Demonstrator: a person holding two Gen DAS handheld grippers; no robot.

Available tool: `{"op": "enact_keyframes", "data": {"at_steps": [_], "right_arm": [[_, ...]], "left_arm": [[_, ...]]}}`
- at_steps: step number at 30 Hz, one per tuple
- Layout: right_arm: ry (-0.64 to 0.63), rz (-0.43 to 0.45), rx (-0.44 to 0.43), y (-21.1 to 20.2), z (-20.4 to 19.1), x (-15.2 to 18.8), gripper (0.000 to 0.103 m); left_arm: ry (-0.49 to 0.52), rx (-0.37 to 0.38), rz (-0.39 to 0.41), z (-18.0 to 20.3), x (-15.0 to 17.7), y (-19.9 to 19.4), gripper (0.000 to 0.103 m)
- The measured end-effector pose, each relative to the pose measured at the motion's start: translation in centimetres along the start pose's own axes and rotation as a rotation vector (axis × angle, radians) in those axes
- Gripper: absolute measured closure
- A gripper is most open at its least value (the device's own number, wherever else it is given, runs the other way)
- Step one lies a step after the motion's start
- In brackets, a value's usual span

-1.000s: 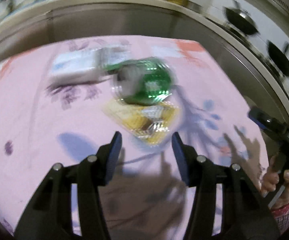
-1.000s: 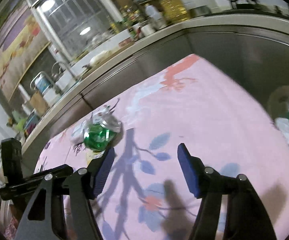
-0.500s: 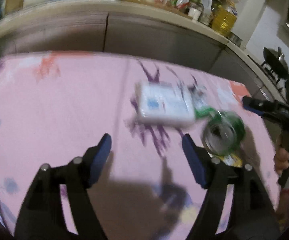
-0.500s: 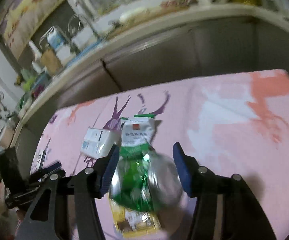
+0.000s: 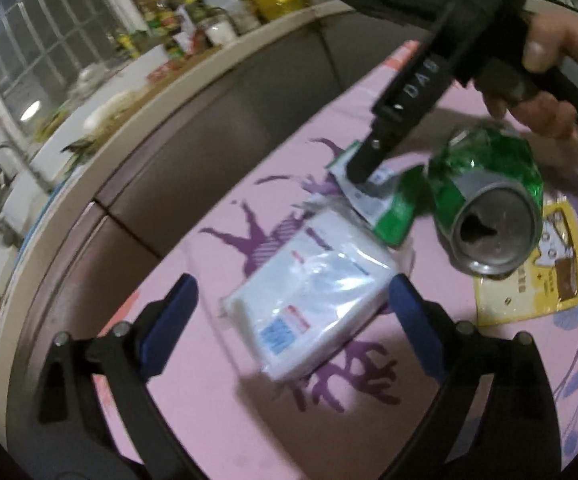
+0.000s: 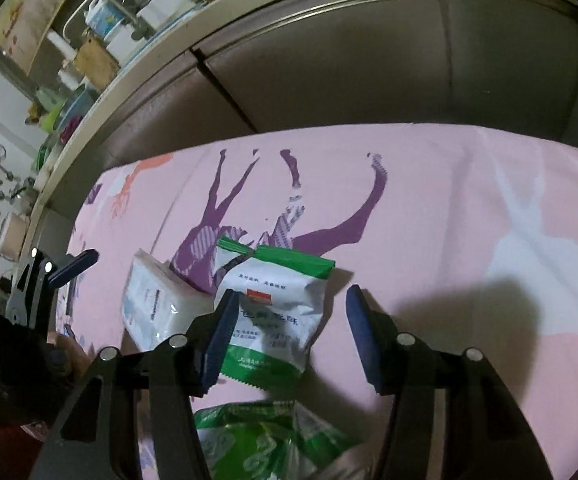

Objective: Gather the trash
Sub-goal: 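Grasp the green-white snack bag with the right tool while the left tool grasps the white wipes pack, then carry both items to the beige bin and open both tools to drop them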

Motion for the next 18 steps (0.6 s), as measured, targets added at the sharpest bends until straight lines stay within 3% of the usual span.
{"op": "enact_keyframes", "data": {"at_steps": [4, 6, 7, 8, 10, 13, 18], "right_arm": [[-0.057, -0.006, 0.001, 0.2, -0.5, 0.1, 0.049], [-0.097, -0.020, 0.003, 0.5, -1.2, 0.4, 0.055], [-0.113, -0.025, 0.007, 0.6, -1.5, 0.5, 0.071], [-0.127, -0.028, 0.028, 0.8, -1.6, 0.6, 0.082], [-0.133, -0.021, 0.060, 0.7, -1.6, 0.7, 0.094], [-0.123, 0.026, 0.046, -0.7, -2.4, 0.5, 0.099], [-0.141, 0.145, 0.010, -5.3, -5.7, 0.2, 0.103]], "left_arm": [[0.009, 0.066, -0.039, 0.7, 0.3, 1.8, 0.010], [-0.013, 0.089, -0.055, 0.9, 0.4, 2.6, 0.011], [-0.040, 0.103, -0.057, 0.7, 0.4, 2.8, 0.016], [-0.052, 0.100, -0.055, 0.6, 0.5, 2.8, 0.019], [-0.088, 0.113, -0.028, 0.3, 0.4, 1.9, 0.033], [-0.138, 0.119, -0.008, -0.2, 0.3, 0.1, 0.048], [-0.296, 0.158, 0.023, -1.4, 1.7, -4.8, 0.061]]}}
Point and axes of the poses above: each gripper's, at about its wrist camera, not at the fingertips, and y roughly the way its jaws point, z to its right, x to its underside, the point moved 10 cm from there along y, roughly the way its jaws point, and after that the axes turned 1 degree about -x, right-handed, at the moved point
